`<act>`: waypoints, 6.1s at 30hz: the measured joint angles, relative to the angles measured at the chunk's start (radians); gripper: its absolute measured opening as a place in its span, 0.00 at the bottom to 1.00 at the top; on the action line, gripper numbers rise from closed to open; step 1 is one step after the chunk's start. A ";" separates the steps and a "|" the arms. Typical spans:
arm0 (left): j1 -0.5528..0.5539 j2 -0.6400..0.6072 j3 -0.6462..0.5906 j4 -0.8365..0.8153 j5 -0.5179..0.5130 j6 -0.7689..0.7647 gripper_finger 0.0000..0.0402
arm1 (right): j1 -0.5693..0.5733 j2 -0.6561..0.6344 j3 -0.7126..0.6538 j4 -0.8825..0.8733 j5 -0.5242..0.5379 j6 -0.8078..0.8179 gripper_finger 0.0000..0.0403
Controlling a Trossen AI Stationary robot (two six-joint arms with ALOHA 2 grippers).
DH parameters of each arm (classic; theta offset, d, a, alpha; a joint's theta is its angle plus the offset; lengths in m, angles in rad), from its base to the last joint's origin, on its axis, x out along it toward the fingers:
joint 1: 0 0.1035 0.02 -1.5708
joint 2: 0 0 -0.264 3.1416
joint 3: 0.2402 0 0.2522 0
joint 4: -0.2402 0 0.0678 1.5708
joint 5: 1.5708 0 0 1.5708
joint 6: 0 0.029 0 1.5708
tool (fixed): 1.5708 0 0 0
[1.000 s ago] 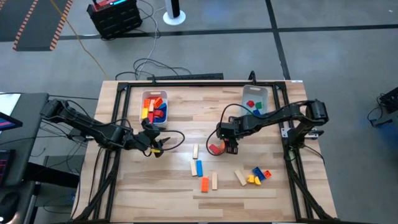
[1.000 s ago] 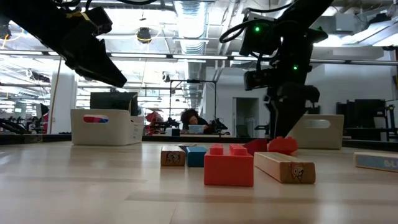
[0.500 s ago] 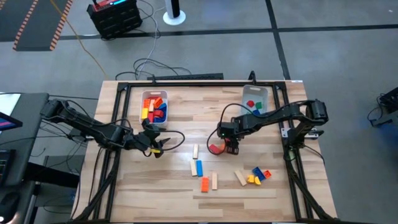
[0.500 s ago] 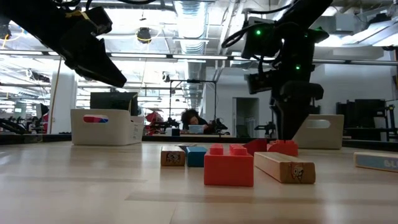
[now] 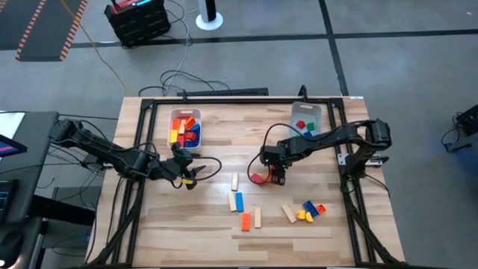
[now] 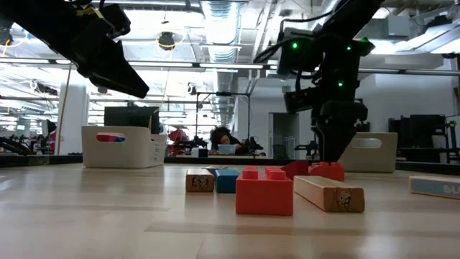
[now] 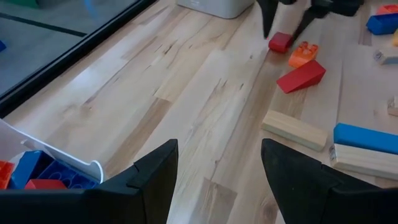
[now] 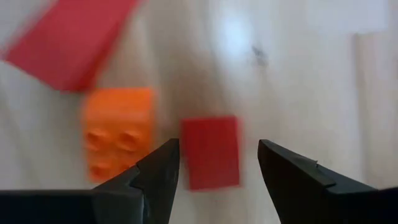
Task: Sort blocks by size
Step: Put the small red block into the gray bin, then put the small orange game piece into the gray bin, then put the small yellow game piece into the gray bin
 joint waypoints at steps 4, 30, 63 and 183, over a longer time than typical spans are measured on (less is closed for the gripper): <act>0.000 0.000 0.000 -0.002 0.002 0.001 0.56 | 0.008 0.032 0.000 0.008 -0.004 -0.014 0.62; 0.000 0.000 -0.001 -0.004 0.003 0.008 0.56 | -0.098 -0.331 0.011 -0.275 0.572 0.166 0.41; 0.012 0.201 0.001 0.374 0.003 0.130 0.56 | 0.371 -0.345 -0.161 0.179 0.372 0.283 0.57; 0.012 0.218 0.015 0.360 0.028 0.166 0.56 | 0.826 -0.202 -0.087 -0.073 0.229 0.783 0.62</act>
